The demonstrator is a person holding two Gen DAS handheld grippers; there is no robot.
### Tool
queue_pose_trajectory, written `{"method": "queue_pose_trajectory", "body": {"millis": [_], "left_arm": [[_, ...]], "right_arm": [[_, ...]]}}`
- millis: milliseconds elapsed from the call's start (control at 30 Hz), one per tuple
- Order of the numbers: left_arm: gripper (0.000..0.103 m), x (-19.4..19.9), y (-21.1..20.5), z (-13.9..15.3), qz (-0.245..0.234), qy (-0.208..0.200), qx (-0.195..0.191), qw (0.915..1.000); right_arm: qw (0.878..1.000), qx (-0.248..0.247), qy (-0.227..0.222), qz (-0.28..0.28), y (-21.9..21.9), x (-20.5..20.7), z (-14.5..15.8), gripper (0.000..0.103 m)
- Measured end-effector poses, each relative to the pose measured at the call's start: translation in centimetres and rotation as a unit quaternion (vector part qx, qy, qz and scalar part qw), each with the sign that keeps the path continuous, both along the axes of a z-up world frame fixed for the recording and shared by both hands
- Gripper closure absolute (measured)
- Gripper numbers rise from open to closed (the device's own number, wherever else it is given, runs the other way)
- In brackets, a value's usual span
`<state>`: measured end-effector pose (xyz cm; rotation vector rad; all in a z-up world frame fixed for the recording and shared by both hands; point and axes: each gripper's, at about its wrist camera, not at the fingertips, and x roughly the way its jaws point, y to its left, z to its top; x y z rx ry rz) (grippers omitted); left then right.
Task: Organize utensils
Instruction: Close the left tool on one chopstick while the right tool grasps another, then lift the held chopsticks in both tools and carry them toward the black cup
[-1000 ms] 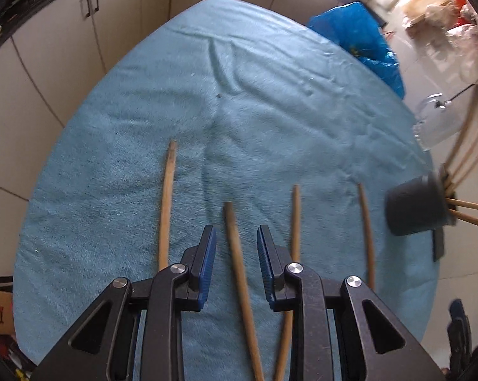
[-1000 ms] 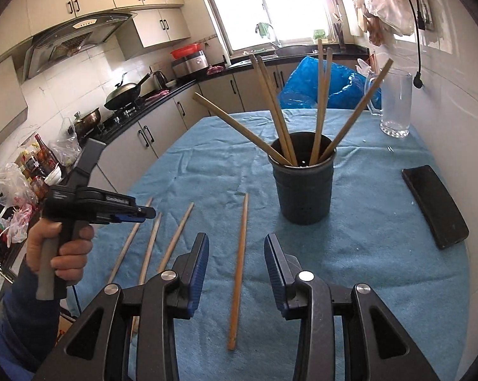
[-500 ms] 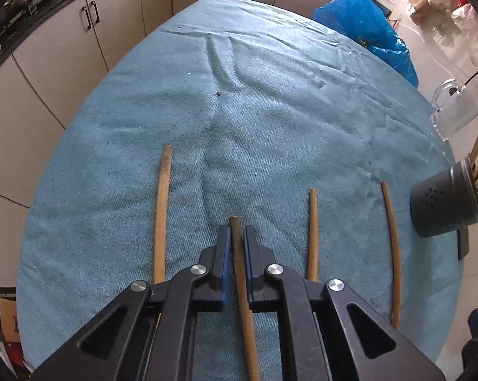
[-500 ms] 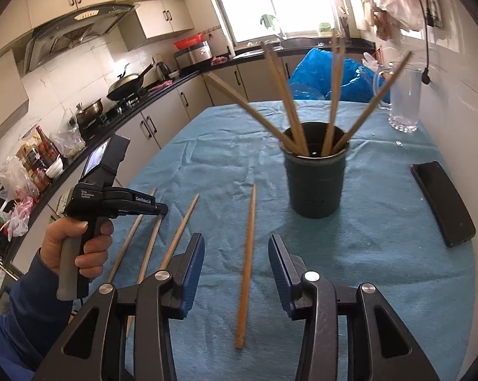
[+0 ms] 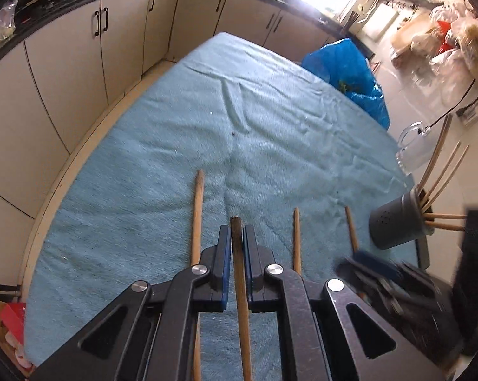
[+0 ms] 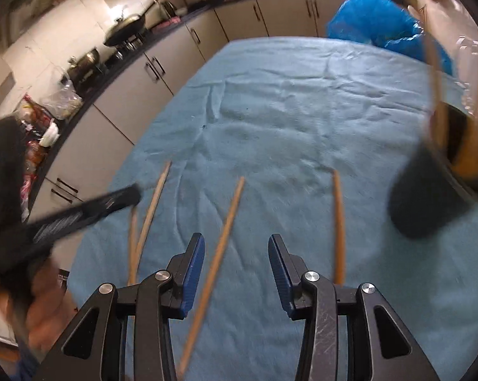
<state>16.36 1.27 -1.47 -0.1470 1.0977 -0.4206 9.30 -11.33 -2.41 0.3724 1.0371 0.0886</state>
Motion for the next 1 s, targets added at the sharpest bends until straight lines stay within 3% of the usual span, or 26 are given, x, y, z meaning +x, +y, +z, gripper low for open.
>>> {"method": "queue_pose_trajectory", "body": {"millis": [100, 300, 367, 433, 567, 667, 800, 1000], "left_arm": [[0.096, 0.2, 0.5, 0.3, 0.0, -0.003, -0.006, 1.0], [0.096, 0.3, 1.6, 0.8, 0.002, -0.005, -0.016, 0.9999], [0.096, 0.5, 1.7, 0.8, 0.003, -0.004, -0.017, 0.9998], [0.096, 0.5, 1.7, 0.8, 0.004, -0.004, -0.018, 0.9998], [0.096, 0.3, 1.5, 1.4, 0.001, -0.009, -0.019, 0.9998], [0.096, 0.0, 1.0, 2.2, -0.004, -0.018, -0.02, 0.9996], [0.096, -0.9, 0.2, 4.1, -0.01, -0.041, -0.021, 0.9989], [0.096, -2.8, -0.6, 7.4, -0.017, -0.083, -0.028, 0.996]], "right_arm": [[0.999, -0.007, 0.031, -0.006, 0.3, 3.4, -0.9, 0.058], [0.995, -0.039, 0.093, -0.009, 1.5, 7.4, -3.2, 0.074], [0.994, -0.054, 0.09, -0.008, 1.8, 7.8, -3.2, 0.079], [0.992, -0.074, 0.099, -0.002, 2.5, 7.9, -3.4, 0.095], [0.993, -0.075, 0.089, -0.001, 2.7, 7.5, -3.5, 0.097], [0.997, -0.043, 0.059, -0.012, 1.6, 5.8, -2.1, 0.098], [0.999, -0.035, -0.015, -0.021, 1.0, 2.2, 2.0, 0.098], [0.988, -0.049, -0.142, -0.027, 1.6, -4.6, 8.2, 0.098]]}}
